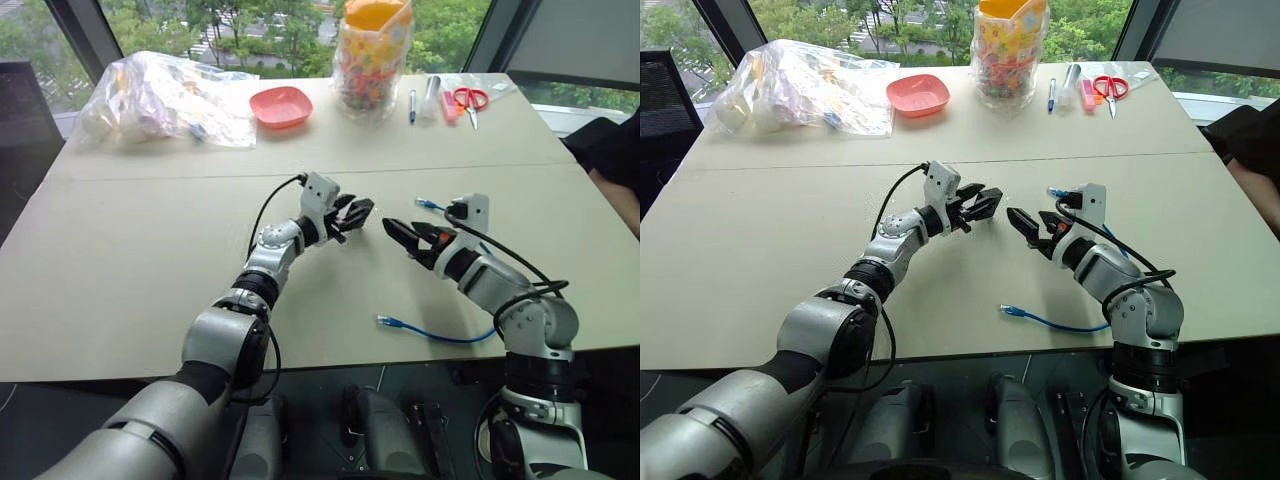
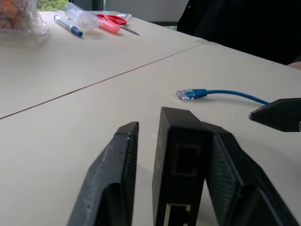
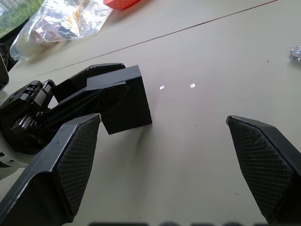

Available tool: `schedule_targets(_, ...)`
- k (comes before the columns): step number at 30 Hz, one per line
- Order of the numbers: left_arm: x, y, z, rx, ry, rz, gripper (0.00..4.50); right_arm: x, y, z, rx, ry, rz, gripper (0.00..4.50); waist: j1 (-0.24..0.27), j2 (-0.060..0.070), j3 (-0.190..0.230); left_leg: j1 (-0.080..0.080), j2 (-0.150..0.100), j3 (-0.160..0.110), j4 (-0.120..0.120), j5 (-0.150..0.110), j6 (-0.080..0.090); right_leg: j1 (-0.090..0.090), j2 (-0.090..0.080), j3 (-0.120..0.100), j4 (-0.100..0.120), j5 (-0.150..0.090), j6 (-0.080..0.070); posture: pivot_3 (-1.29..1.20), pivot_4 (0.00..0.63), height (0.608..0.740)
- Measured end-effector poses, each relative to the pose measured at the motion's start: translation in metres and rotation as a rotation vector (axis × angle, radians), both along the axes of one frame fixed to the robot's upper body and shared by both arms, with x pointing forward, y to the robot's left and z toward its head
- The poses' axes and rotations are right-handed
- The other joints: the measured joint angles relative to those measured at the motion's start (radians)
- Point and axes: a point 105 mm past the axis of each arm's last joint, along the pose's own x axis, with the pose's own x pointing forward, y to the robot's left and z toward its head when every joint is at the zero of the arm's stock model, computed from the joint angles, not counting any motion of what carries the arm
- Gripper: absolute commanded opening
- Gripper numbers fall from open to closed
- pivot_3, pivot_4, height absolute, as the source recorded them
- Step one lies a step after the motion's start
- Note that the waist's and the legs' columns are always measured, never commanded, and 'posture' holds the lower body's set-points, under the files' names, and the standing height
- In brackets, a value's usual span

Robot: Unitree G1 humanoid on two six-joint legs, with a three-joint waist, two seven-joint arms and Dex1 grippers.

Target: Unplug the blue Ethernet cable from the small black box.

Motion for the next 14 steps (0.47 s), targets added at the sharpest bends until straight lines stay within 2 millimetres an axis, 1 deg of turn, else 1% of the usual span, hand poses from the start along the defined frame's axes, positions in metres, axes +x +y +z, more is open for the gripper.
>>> schedule_targets(1,0.000,0.003,0.000,0.005,-0.001,-0.004,3.91,0.000,0.000,0.000,0.000,-0.001,0.001,4.50,-0.001,0.000,0.000,0.000,0.000,0.000,0.000,0.000,0.000,0.000,0.000,0.000,0.000,0.000,0.000,0.00,0.150,0.740)
schedule_targets(4,0.001,0.016,0.006,0.026,-0.015,-0.043,3.91,-0.002,-0.001,-0.001,-0.007,0.000,0.005,4.50,-0.001,0.000,0.000,0.000,0.000,0.000,0.000,0.000,0.000,0.000,0.000,0.000,0.000,0.000,0.000,0.00,0.150,0.740)
schedule_targets(5,0.000,0.023,0.010,0.032,-0.031,-0.068,3.91,-0.005,-0.002,-0.002,-0.014,-0.002,0.013,4.50,-0.002,0.000,0.000,0.000,0.000,0.000,0.000,0.000,0.000,0.000,0.000,0.000,0.000,0.000,0.000,0.00,0.150,0.740)
schedule_targets(7,-0.005,0.045,0.020,0.028,-0.049,-0.109,3.91,-0.011,-0.004,-0.004,-0.031,-0.007,0.030,4.50,-0.005,0.000,0.000,0.000,0.001,0.000,-0.001,0.000,0.000,-0.001,0.000,0.000,0.000,0.000,0.000,0.00,0.150,0.740)
schedule_targets(9,-0.017,0.071,0.027,0.011,-0.024,-0.136,3.91,-0.018,-0.005,-0.002,-0.038,-0.024,0.064,4.50,-0.009,0.000,0.000,0.000,0.002,0.000,-0.001,0.000,0.001,-0.001,0.001,0.000,0.000,0.000,0.000,0.00,0.150,0.740)
schedule_targets(11,-0.034,0.093,0.027,0.016,0.016,-0.145,3.91,-0.026,-0.003,0.002,-0.032,-0.054,0.106,4.50,-0.006,0.001,0.000,0.000,0.002,0.000,-0.001,0.000,0.001,-0.001,0.001,0.001,0.001,0.000,0.000,0.00,0.150,0.740)
schedule_targets(12,-0.045,0.103,0.025,0.030,0.042,-0.149,3.91,-0.030,-0.001,0.004,-0.031,-0.075,0.128,4.50,-0.003,0.001,0.000,0.000,0.002,0.000,-0.001,0.000,0.001,-0.001,0.001,0.001,0.001,0.000,0.000,0.00,0.150,0.740)
schedule_targets(14,-0.063,0.115,0.021,0.055,0.086,-0.150,3.91,-0.038,0.001,0.008,-0.037,-0.104,0.172,4.50,0.001,0.001,0.000,0.000,0.002,-0.001,0.000,0.000,0.000,0.000,0.001,0.000,0.000,-0.001,-0.002,0.00,0.150,0.740)
